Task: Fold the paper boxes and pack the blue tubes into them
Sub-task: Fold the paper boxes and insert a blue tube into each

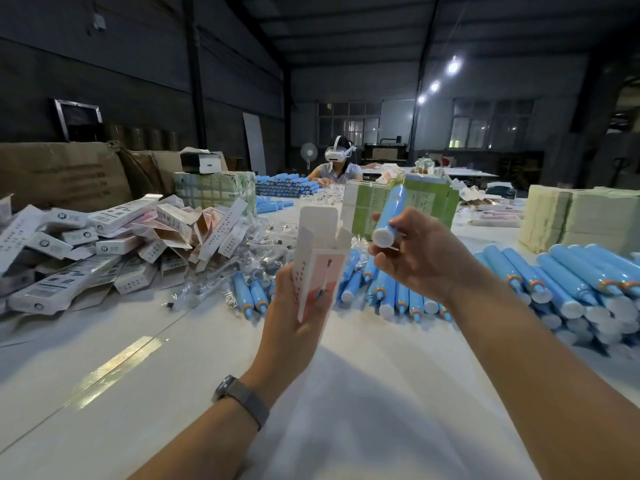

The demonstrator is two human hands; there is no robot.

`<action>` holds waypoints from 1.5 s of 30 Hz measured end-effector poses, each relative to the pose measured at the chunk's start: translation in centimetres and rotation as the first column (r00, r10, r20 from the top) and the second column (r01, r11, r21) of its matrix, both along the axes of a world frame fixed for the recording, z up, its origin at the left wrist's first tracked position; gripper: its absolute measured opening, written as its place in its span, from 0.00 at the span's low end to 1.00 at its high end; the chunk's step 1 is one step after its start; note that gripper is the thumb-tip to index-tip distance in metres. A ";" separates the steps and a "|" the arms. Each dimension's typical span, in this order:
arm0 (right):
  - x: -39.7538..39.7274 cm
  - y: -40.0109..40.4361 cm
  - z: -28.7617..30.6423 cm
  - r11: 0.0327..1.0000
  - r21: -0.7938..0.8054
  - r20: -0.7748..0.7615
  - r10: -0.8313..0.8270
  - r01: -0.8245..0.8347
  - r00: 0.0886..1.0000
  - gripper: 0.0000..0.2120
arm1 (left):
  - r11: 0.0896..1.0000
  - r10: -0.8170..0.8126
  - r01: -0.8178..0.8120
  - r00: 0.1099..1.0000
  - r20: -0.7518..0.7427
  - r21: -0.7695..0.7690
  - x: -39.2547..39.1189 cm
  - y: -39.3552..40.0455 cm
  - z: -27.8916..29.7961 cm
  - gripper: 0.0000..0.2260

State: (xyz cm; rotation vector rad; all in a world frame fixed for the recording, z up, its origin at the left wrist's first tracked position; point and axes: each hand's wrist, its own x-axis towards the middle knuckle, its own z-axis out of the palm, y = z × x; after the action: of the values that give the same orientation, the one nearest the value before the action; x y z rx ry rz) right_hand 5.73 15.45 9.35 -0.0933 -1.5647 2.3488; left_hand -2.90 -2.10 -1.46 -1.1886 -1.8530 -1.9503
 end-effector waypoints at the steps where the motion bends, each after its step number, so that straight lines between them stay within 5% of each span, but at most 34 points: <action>1: 0.0 -0.8 0.5 0.998 0.049 -0.006 -0.024 0.025 1.000 0.12 | 1.000 -0.008 0.007 1.000 -0.011 -0.007 0.1 0.0 0.1 0.13; 8: -0.2 -3.8 2.2 0.921 0.170 -0.204 -0.314 0.350 0.927 0.07 | 0.999 -0.038 0.041 0.997 0.074 -0.033 0.2 0.0 0.1 0.08; 18: -0.3 -5.2 2.2 0.593 0.472 -0.516 -0.414 0.652 0.750 0.07 | 0.996 0.024 -0.024 1.000 -0.005 -0.082 0.3 -0.3 0.5 0.12; 23: -0.4 -5.5 2.2 0.469 0.541 -0.585 -0.387 0.698 0.713 0.06 | 0.996 0.051 -0.057 0.996 -0.069 -0.075 0.0 -0.1 0.4 0.05; 30: -0.2 -6.3 1.6 0.454 0.471 -0.683 -0.356 0.756 0.638 0.37 | 0.993 0.099 -0.105 0.991 -0.089 -0.062 0.1 -0.3 0.7 0.06; 36: 0.1 -6.8 1.6 0.353 0.449 -0.783 -0.287 0.821 0.552 0.38 | 0.988 0.071 -0.091 0.984 -0.161 -0.126 0.4 -0.3 0.6 0.17; 45: 0.2 -7.5 1.5 0.373 0.499 -0.771 -0.221 0.782 0.597 0.38 | 0.980 0.128 -0.166 0.948 -0.290 -0.110 0.4 -0.5 0.7 0.22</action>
State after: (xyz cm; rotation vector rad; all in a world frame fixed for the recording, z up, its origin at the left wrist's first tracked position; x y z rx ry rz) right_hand 5.90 7.98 10.85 0.2857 -1.7234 0.7991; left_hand -2.46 -2.64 -0.71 -1.2509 -1.8824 -1.5100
